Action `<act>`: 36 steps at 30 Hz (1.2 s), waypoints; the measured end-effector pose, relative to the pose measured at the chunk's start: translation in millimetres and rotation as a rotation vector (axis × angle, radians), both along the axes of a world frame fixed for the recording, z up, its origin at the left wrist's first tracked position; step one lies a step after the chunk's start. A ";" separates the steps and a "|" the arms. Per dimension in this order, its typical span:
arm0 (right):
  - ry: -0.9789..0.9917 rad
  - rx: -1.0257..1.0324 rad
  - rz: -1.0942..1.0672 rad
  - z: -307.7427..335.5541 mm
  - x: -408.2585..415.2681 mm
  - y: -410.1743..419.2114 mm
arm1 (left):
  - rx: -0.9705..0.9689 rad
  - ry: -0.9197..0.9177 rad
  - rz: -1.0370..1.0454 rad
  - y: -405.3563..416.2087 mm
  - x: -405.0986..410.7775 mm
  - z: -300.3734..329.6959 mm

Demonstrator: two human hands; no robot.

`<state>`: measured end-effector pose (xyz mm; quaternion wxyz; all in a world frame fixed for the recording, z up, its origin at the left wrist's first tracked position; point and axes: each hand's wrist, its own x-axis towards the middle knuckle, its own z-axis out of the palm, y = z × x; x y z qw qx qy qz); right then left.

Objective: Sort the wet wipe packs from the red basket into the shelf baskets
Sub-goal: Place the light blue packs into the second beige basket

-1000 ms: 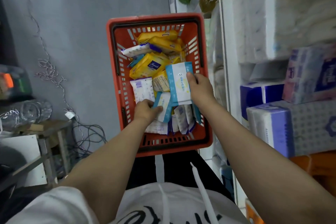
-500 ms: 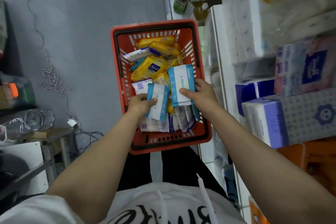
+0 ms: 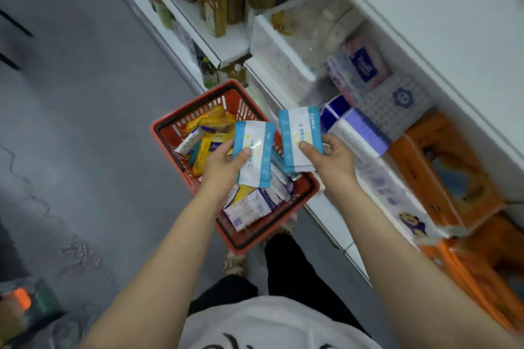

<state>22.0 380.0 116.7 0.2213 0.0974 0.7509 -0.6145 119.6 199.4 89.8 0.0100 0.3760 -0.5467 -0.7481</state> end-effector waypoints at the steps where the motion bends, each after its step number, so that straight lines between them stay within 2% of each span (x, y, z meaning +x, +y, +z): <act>1: 0.008 -0.018 -0.056 10.0 8.6 11.6 | -0.025 0.031 -0.046 6.1 -0.6 10.9; 7: 0.141 -0.057 -0.299 71.5 59.6 100.7 | -0.083 0.153 -0.330 78.2 -6.8 62.9; 13: 0.280 -0.078 -0.507 113.6 107.7 200.2 | -0.112 0.345 -0.490 193.1 -10.7 122.4; 17: 0.357 -0.145 -0.632 137.6 156.0 284.3 | -0.104 0.459 -0.542 288.1 8.4 151.9; 21: 0.434 -0.111 -0.717 158.7 218.3 385.7 | -0.049 0.548 -0.575 401.0 45.5 178.2; 28: 0.571 -0.104 -0.894 191.0 310.0 554.2 | 0.056 0.623 -0.684 598.3 107.7 221.2; 36: 0.663 -0.120 -1.054 205.3 340.3 696.1 | 0.085 0.669 -0.708 730.1 125.9 251.6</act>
